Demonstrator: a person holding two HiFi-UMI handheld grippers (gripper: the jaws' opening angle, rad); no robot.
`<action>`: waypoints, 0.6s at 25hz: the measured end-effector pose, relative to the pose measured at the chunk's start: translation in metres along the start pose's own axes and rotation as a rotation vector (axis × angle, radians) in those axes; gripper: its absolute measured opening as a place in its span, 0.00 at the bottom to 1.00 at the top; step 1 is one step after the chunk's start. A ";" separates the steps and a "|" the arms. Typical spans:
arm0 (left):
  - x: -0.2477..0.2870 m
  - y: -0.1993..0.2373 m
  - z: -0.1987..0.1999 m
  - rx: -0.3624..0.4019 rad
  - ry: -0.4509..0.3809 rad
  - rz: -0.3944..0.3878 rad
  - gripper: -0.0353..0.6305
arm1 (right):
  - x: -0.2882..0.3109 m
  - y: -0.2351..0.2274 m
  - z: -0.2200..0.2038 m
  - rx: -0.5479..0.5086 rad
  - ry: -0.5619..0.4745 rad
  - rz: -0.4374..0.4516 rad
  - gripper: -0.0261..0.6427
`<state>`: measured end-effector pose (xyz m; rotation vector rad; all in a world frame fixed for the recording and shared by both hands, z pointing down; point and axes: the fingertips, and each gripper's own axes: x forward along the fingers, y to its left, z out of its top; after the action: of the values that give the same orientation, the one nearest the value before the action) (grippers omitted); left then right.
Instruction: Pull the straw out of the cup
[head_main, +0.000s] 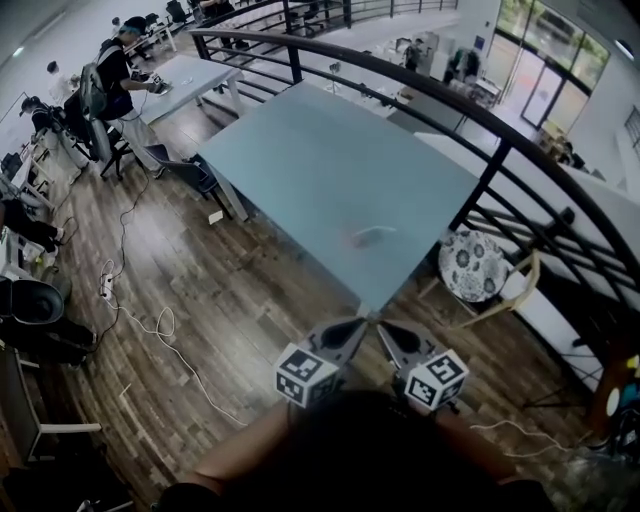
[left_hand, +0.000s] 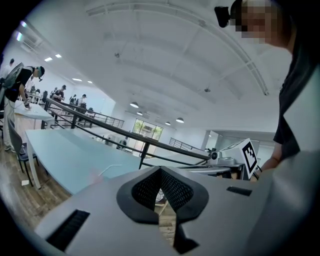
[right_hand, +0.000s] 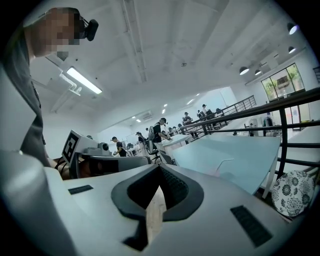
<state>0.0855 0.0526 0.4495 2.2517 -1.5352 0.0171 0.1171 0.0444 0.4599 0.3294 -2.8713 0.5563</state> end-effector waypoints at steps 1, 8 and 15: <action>-0.004 0.007 0.001 0.000 0.001 -0.004 0.07 | 0.007 0.002 0.000 0.004 0.000 -0.009 0.06; -0.029 0.051 0.002 -0.019 0.006 -0.017 0.07 | 0.054 0.020 -0.001 0.020 0.000 -0.015 0.06; -0.030 0.071 -0.002 -0.053 0.012 -0.025 0.07 | 0.074 0.020 -0.004 0.021 0.023 -0.018 0.06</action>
<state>0.0111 0.0582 0.4677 2.2249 -1.4843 -0.0177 0.0424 0.0510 0.4742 0.3493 -2.8398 0.5829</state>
